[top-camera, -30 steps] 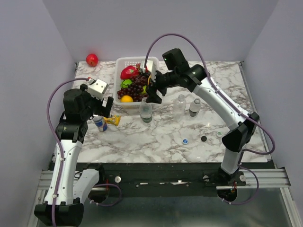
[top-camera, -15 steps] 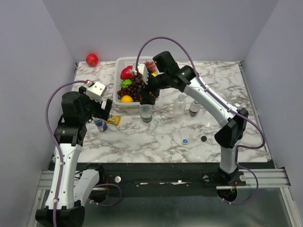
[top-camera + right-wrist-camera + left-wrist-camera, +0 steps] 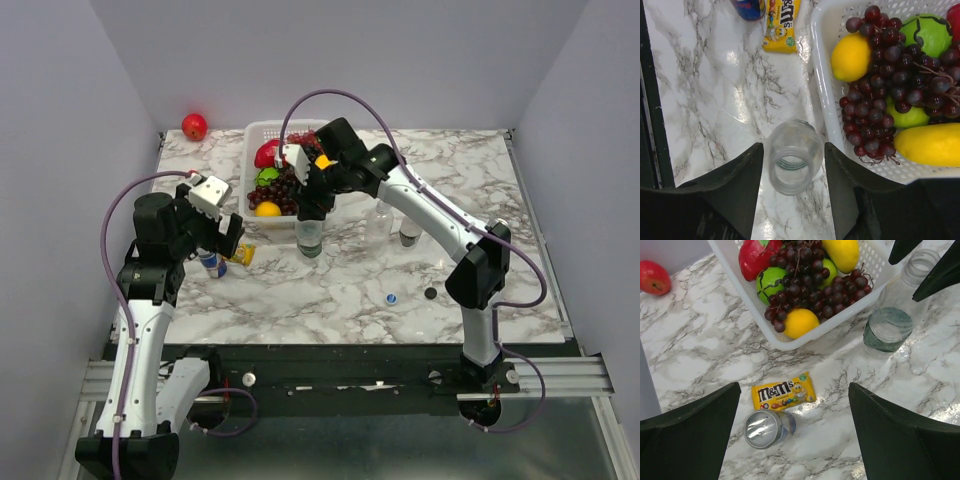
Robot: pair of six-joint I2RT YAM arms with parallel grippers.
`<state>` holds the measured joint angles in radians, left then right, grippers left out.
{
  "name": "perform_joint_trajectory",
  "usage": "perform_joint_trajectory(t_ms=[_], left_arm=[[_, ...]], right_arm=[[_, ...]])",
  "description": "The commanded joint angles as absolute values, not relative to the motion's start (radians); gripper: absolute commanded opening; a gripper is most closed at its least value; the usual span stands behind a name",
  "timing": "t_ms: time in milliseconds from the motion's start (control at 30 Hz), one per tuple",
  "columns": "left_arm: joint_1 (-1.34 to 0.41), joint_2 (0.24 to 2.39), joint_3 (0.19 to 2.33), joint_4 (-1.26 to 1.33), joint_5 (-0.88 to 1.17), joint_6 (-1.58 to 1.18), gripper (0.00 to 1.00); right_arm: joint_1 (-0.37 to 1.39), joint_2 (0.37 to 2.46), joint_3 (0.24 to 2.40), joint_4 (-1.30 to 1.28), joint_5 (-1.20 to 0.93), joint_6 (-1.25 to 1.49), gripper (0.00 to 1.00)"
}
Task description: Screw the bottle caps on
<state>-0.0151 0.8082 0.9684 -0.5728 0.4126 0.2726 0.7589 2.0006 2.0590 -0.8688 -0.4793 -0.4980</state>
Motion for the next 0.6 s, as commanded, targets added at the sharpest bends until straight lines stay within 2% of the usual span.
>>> perform_joint_trajectory(t_ms=[0,33,100,133,233,333,467,567], left_arm=[[-0.009,0.824,0.942,-0.569,0.511,0.304,0.99],[-0.009,0.828,0.931,-0.554,0.524,0.304,0.98],[-0.009,0.848,0.914,-0.535,0.587,0.299,0.99],[-0.009,0.854,0.904,-0.505,0.615,0.292,0.98],[-0.015,0.868,0.836,-0.404,0.698,0.275,0.99],[-0.063,0.880,0.782,-0.332,0.741,0.282,0.99],[-0.144,0.903,0.779,-0.272,0.765,0.261,0.99],[-0.198,0.934,0.787,-0.253,0.799,0.239,0.99]], right_arm=[[0.767,2.014,2.039,-0.850,-0.451,-0.499,0.52],[0.767,2.011,2.028,-0.848,-0.449,-0.500,0.43],[0.767,2.006,2.017,-0.850,-0.453,-0.509,0.32],[0.767,2.005,2.014,-0.853,-0.457,-0.511,0.21],[0.767,1.967,2.023,-0.862,-0.477,-0.500,0.07],[0.767,1.916,2.078,-0.888,-0.520,-0.488,0.01],[0.767,1.895,2.181,-0.988,-0.594,-0.457,0.01],[0.765,1.856,2.171,-0.953,-0.636,-0.393,0.01]])
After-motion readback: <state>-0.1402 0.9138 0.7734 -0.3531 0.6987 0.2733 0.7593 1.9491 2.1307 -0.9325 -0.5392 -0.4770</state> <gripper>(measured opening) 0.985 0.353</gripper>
